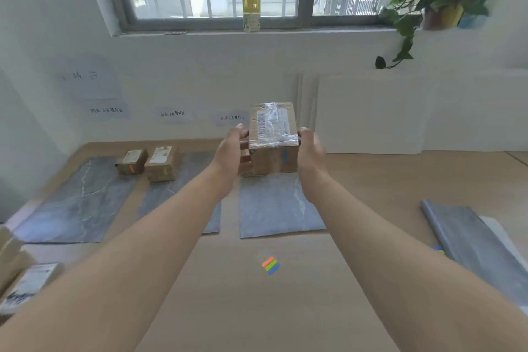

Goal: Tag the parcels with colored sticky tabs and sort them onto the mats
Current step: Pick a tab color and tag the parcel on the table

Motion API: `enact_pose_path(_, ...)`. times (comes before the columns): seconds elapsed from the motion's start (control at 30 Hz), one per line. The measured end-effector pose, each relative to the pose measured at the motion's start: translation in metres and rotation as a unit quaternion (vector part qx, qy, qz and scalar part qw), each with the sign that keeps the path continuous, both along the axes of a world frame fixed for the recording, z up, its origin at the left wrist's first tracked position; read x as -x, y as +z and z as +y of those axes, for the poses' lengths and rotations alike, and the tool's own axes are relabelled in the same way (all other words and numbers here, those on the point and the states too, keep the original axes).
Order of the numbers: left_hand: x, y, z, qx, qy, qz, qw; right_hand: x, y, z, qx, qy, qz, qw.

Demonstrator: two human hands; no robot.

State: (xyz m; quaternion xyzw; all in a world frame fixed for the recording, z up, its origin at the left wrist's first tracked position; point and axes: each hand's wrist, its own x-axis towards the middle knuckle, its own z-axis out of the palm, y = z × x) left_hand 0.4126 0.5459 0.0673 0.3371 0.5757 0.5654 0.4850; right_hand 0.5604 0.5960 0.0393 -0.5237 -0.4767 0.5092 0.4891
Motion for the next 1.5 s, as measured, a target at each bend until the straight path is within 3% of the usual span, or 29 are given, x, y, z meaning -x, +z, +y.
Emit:
enact_pose_path(0.23,-0.023,-0.030,0.103,0.037,0.013,-0.012,0.999,-0.022,-0.033,0.096,0.047,0.026,0.039,0.998)
enact_pose_path(0.63,-0.003,-0.080,0.269,0.053,0.012,-0.021,0.998,0.008,-0.083,0.247,0.027,-0.013,0.020,0.999)
enact_pose_path(0.97,0.023,-0.206,0.387,0.120,-0.011,0.015,0.993,0.045,-0.216,0.362,0.098,-0.036,0.011,0.994)
enact_pose_path(1.23,0.032,-0.325,0.432,0.203,-0.003,0.109,0.973,0.054,-0.312,0.413,0.131,-0.023,-0.027,0.991)
enact_pose_path(1.5,0.043,-0.307,0.427,0.154,-0.007,0.166,0.974,0.065,-0.333,0.407,0.186,-0.030,0.010,0.982)
